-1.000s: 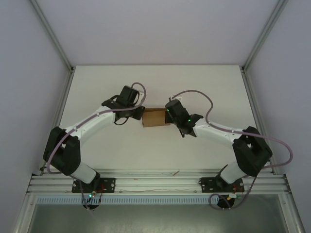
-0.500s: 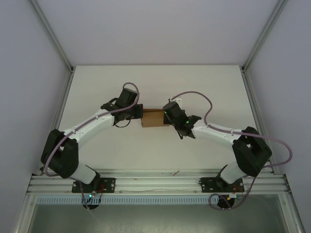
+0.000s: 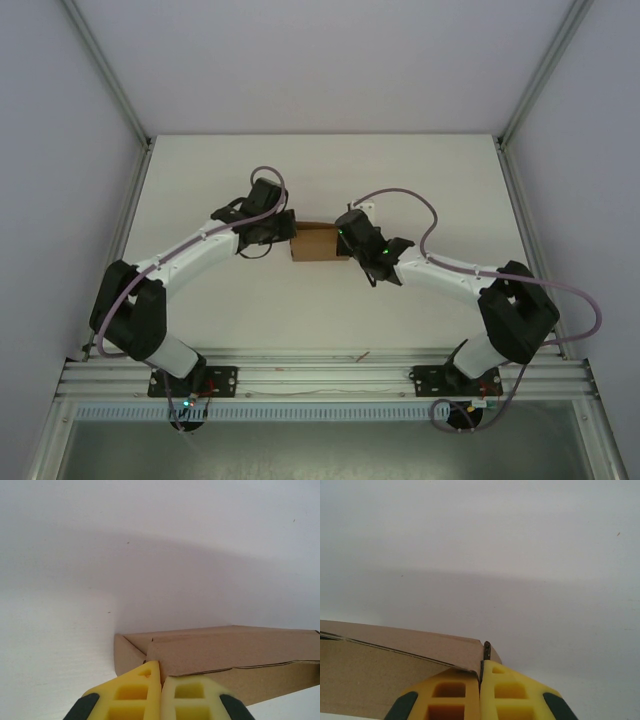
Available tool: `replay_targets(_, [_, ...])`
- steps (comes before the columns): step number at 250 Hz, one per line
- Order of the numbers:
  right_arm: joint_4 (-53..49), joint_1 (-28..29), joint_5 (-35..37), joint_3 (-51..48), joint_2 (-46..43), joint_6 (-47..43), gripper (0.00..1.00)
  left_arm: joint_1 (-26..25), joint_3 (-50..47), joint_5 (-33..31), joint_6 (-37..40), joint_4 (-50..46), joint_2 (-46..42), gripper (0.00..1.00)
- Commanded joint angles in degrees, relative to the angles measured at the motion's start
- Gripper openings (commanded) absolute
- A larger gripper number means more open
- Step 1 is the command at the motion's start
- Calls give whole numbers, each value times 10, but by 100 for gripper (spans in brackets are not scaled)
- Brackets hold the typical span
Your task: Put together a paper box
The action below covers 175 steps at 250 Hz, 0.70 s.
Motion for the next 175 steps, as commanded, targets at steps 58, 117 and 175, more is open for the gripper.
replay_targets(58, [-45, 2, 20, -60, 8, -39, 0, -39, -71, -109, 48, -96, 24, 0])
replay_targets(117, [-34, 2, 33, -67, 10, -45, 0, -41, -92, -89, 29, -74, 40, 0])
replay_targets(175, [-23, 3, 22, -71, -8, -50, 5, -41, -128, -81, 17, -54, -2, 0])
